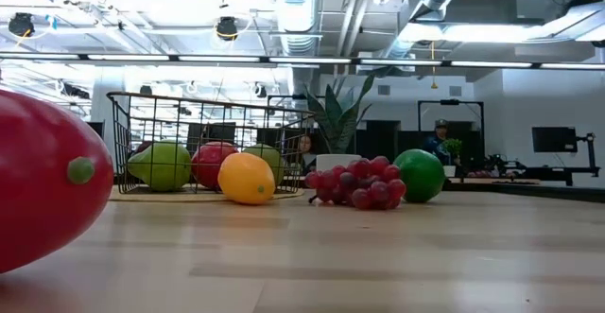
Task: Build produce basket
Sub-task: Put the green apple into the wire basket
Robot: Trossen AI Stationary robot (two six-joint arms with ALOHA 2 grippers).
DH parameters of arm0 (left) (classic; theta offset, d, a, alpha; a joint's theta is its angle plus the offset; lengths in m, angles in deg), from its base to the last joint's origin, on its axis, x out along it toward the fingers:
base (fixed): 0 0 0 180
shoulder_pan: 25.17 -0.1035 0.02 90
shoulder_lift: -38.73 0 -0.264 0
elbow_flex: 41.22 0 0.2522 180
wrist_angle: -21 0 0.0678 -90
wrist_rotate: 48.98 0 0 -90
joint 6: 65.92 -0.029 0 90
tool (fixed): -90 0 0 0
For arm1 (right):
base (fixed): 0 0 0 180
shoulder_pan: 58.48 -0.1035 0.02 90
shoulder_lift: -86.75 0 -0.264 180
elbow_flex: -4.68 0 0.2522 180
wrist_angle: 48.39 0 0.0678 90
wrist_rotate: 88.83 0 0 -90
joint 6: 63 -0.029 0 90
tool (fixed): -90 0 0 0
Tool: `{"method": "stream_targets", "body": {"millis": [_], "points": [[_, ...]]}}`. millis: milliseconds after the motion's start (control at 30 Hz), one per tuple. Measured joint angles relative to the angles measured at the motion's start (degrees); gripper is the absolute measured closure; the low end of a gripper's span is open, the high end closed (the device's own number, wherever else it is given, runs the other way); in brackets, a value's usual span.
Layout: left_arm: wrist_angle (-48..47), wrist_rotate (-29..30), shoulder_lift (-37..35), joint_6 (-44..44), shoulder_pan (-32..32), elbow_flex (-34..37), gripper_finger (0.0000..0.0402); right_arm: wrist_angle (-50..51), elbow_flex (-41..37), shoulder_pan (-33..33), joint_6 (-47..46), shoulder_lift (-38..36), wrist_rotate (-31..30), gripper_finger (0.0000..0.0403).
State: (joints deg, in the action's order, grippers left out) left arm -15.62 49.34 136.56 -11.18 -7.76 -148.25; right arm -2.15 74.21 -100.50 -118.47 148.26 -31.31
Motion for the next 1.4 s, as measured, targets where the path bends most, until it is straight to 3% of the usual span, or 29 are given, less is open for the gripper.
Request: {"method": "stream_targets", "body": {"millis": [400,733,933,1067,1267,1333,1400], "points": [[24.5,2.6,-17.7,-1.2,0.6,0.0,0.0114,0.5,0.0,-1.1,1.3,-2.3,-6.5,0.0129],[39.1,2.5,-21.7,-3.2,1.4,0.0,0.0113,0.5,0.0,-1.1,1.9,-2.2,-6.7,0.0129],[48.3,1.6,-21.9,-9.7,1.4,0.0,0.0113,0.5,0.0,-1.0,2.0,-2.2,-6.8,0.0129],[47.9,-2.6,-21.8,-10.9,1.3,0.0,0.0113,0.5,0.0,-1.0,2.3,-2.2,-6.9,0.0129],[38.5,-23.7,-21.8,-13.2,2.2,0.0,0.0113,0.5,0.0,-1.0,2.9,-2.2,-6.9,0.0129],[32.0,-25.9,-21.8,-17.9,3.6,0.0,0.0113,0.5,0.0,-1.0,2.9,-2.2,-6.9,0.0129],[23.9,-23.8,-21.8,-24.0,5.5,0.0,0.0113,0.5,0.0,-1.0,2.9,-2.2,-6.8,0.0129]]}}
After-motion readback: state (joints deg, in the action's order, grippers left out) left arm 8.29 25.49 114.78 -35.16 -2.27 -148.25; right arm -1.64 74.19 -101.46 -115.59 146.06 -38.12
